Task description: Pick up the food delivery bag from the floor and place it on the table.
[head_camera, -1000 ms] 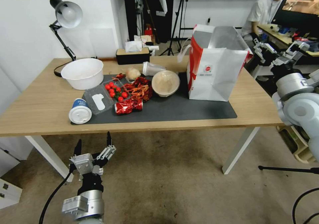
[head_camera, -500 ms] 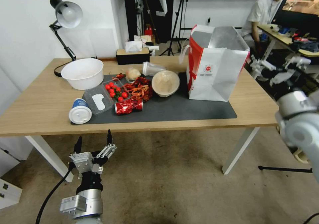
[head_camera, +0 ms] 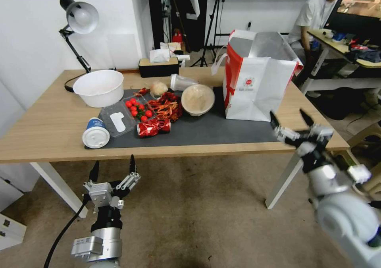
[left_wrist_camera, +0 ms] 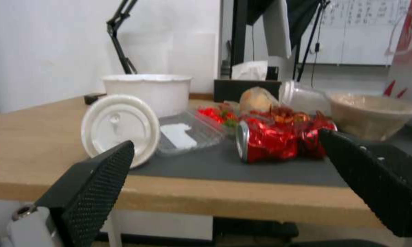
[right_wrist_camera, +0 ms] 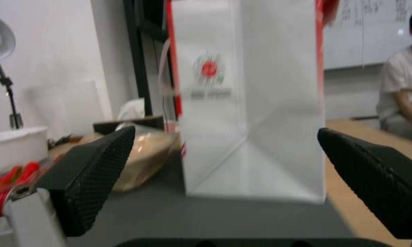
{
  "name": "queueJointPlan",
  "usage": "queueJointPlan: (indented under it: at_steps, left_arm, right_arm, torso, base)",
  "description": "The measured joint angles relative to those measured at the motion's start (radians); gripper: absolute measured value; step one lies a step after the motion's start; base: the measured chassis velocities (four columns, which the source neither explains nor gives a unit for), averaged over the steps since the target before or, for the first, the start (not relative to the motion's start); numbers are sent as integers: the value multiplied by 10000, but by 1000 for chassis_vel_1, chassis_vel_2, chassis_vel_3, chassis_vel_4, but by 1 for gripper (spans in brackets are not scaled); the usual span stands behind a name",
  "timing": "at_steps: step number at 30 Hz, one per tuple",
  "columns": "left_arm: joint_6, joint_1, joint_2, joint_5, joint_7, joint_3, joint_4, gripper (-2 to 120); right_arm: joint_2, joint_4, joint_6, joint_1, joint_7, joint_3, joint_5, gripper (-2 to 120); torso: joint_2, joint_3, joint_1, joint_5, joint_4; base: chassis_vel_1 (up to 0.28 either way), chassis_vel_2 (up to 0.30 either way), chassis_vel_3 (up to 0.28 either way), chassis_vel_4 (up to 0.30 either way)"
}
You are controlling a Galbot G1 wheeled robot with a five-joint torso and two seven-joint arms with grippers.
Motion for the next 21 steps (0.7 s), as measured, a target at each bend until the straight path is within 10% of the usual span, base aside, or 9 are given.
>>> queueJointPlan:
  at_steps: [21]
  left_arm:
    - [-408,-275,-16,666,-140,-226,1226,100]
  right_arm:
    - [1268,-1136,198,64,146,-1278,-1315,100]
  torso:
    - [-1,2,2,-1,3]
  base:
    - [0,0,0,0]
